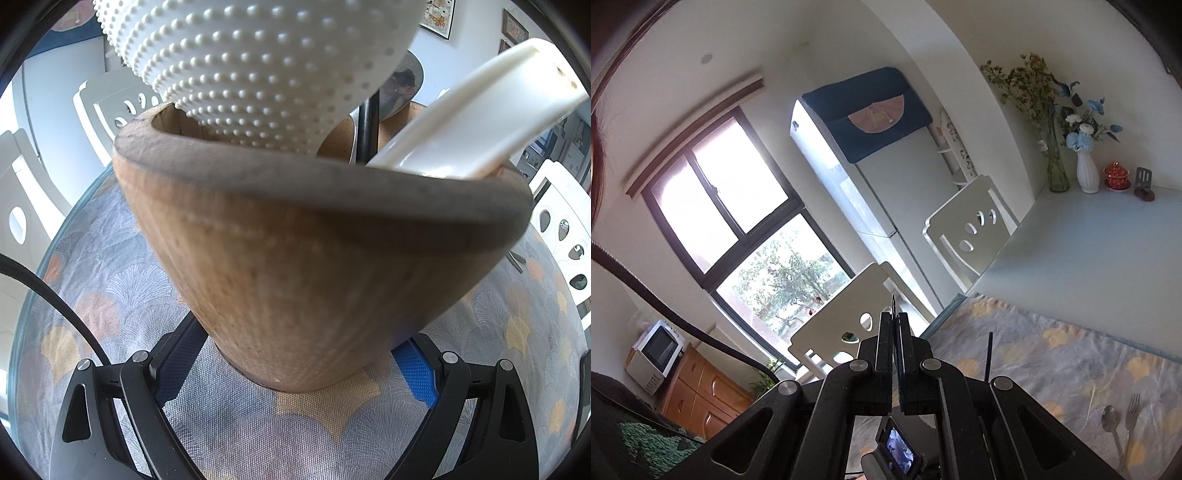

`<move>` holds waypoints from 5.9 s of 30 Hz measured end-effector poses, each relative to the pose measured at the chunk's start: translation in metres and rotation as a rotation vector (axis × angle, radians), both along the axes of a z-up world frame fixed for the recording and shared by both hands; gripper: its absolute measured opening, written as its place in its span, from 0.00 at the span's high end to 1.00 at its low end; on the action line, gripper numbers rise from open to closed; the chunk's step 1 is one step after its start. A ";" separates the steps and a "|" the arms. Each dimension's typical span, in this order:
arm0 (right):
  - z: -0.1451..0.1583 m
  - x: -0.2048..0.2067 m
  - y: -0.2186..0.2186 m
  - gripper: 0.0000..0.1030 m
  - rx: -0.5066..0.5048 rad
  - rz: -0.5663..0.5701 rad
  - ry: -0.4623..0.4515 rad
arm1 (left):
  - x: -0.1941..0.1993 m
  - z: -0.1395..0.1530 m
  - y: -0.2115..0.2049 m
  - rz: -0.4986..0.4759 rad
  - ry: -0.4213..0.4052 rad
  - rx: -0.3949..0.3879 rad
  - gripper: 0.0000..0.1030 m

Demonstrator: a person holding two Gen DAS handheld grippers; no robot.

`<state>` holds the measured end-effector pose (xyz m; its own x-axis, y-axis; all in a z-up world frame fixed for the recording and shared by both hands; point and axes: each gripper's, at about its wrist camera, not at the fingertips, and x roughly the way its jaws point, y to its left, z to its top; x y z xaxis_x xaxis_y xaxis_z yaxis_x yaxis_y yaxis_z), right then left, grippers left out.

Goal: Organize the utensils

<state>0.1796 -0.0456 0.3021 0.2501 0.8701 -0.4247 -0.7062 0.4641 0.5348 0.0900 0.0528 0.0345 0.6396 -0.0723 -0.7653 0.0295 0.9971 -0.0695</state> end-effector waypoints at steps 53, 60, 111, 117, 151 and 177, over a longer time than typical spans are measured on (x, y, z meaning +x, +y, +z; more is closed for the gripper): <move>-0.180 0.111 -0.156 0.39 -0.720 -0.528 0.360 | 0.006 -0.001 -0.001 -0.001 0.009 0.001 0.07; -0.243 0.139 -0.143 0.39 -0.747 -0.513 0.427 | 0.006 -0.001 0.000 -0.001 0.010 0.001 0.07; -0.270 0.113 -0.150 0.78 -0.775 -0.471 0.410 | 0.011 -0.008 0.006 -0.002 0.024 -0.005 0.06; -0.273 0.125 -0.156 0.51 -0.740 -0.477 0.441 | 0.011 -0.008 0.007 -0.002 0.026 -0.006 0.06; -0.122 0.020 -0.156 0.92 -0.508 -0.638 0.104 | 0.024 -0.018 0.016 0.000 0.043 -0.008 0.06; -0.285 0.089 -0.100 0.52 -0.990 -0.349 0.274 | 0.025 -0.019 0.018 0.000 0.047 -0.012 0.05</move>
<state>0.2684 -0.1460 0.0168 0.2070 0.0094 -0.9783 -0.3654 0.9283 -0.0684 0.1146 0.0704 0.0156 0.6027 -0.0815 -0.7938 0.0261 0.9963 -0.0824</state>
